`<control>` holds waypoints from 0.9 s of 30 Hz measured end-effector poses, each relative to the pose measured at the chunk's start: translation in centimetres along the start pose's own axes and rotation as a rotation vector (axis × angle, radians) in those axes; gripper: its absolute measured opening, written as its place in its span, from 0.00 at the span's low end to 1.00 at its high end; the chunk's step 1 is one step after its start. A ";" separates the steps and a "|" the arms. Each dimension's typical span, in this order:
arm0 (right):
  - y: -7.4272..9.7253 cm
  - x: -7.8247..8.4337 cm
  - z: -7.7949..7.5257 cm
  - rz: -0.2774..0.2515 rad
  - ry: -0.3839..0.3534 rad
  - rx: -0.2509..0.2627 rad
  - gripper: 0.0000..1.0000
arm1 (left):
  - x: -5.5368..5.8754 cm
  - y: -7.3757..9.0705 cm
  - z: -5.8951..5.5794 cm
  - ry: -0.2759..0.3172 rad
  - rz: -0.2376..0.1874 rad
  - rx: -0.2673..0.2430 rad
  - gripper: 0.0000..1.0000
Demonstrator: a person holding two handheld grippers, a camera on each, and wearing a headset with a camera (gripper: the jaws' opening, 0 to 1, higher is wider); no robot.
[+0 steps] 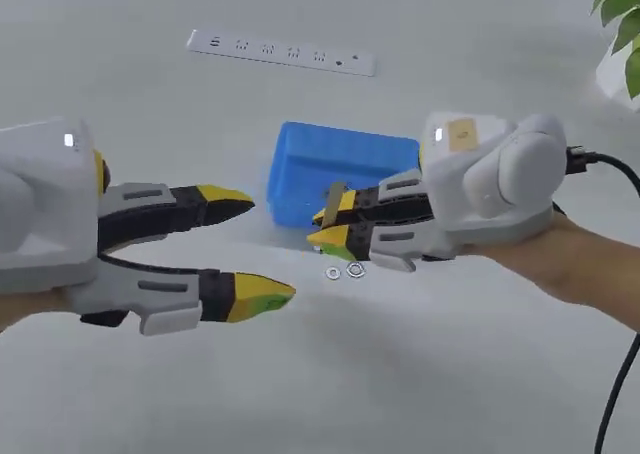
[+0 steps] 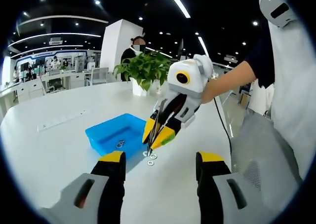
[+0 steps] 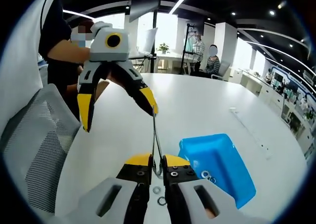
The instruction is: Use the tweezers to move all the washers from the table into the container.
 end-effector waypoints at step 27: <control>4.1 -1.5 -9.9 -0.087 -0.097 0.176 0.09 | 2.1 2.3 -0.5 0.126 -0.066 -0.121 0.99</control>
Point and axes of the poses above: the centre of the closed fingertips' face, and the gripper's own axes: y roughly backward along the fingers, z roughly to its left, x roughly out of its underside, the point moved 3 cm from there along y, roughly backward along the fingers, and after that the axes turned 9 degrees about z, right-handed, at the moved point
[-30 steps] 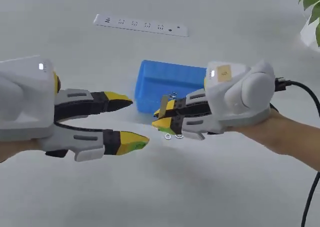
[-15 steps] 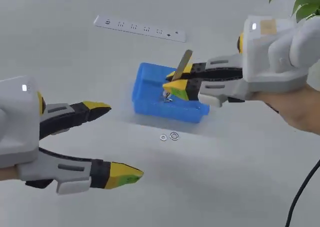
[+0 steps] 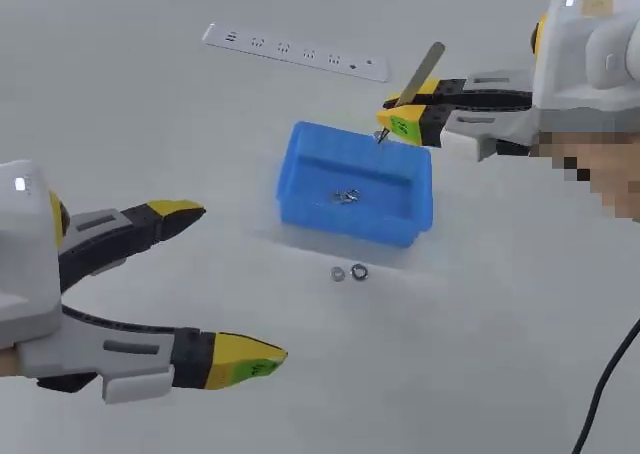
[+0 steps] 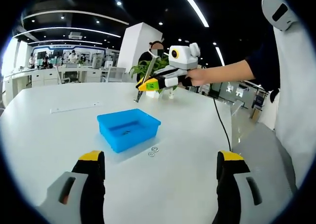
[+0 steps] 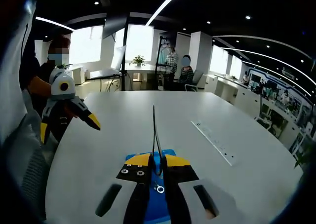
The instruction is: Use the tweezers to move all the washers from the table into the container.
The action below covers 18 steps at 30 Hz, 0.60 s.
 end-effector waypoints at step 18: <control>-5.2 6.5 0.5 0.113 -0.103 -0.042 0.09 | 1.4 1.0 -0.2 0.033 0.061 -0.041 0.99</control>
Point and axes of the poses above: the centre of the closed fingertips' face, and the gripper's own axes: y roughly backward along the fingers, z roughly to its left, x roughly out of its underside, the point moved 3 cm from there along y, roughly backward along the fingers, and after that the axes turned 9 degrees about z, right-handed, at the moved point
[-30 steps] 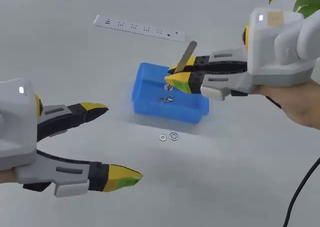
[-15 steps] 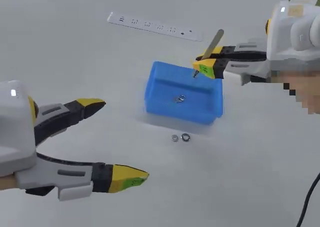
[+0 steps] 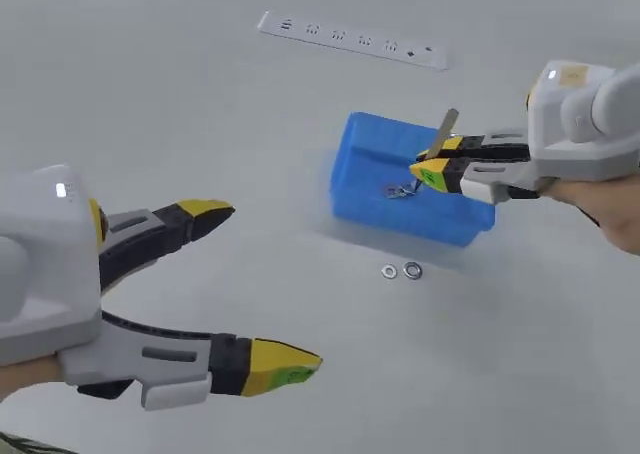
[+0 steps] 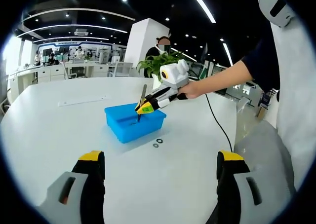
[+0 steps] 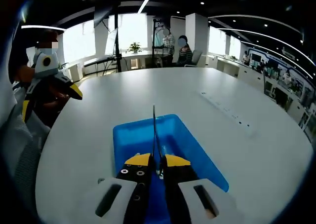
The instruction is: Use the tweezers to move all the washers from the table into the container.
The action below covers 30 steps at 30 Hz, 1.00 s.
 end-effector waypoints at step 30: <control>0.4 -0.1 0.5 -0.004 -0.037 0.000 0.08 | -0.2 0.3 0.0 0.023 -0.016 -0.009 0.99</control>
Point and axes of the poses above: the centre of the closed fingertips' face, and the gripper's own axes: y roughly backward along the fingers, z roughly to its left, x roughly out of its underside, the point moved 3 cm from there along y, roughly backward along the fingers, and after that the axes turned 9 degrees about z, right-handed, at the moved point
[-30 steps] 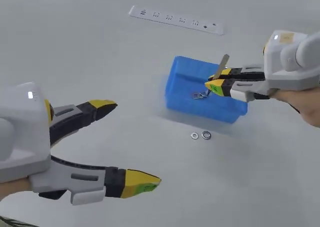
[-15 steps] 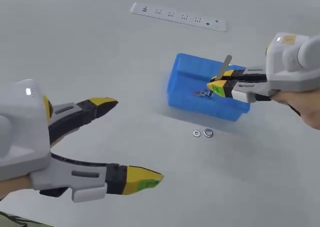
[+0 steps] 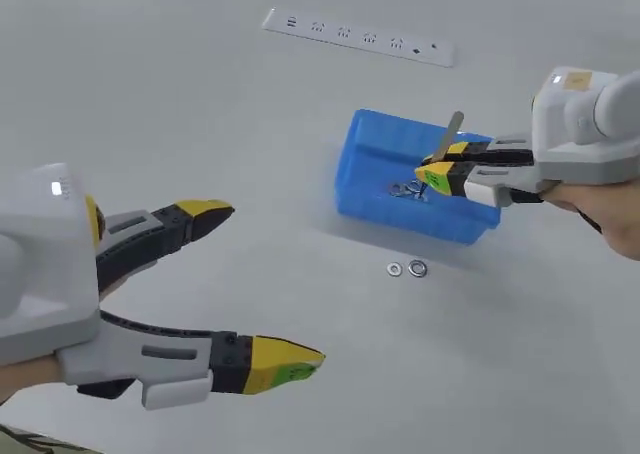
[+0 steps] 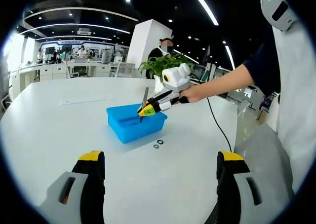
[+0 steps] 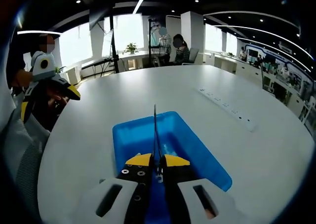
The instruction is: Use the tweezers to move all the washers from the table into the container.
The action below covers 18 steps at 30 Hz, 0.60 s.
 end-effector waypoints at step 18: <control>1.9 -2.1 1.5 -0.001 0.128 -0.026 0.08 | -10.7 -8.1 3.4 -0.082 -0.190 0.090 0.88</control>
Point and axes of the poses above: the centre of the closed fingertips' face, and the gripper's own axes: y roughly backward along the fingers, z roughly to its left, x roughly out of its underside, the point moved 3 cm from there along y, roughly backward along the fingers, and after that the axes turned 9 degrees about z, right-handed, at the moved point
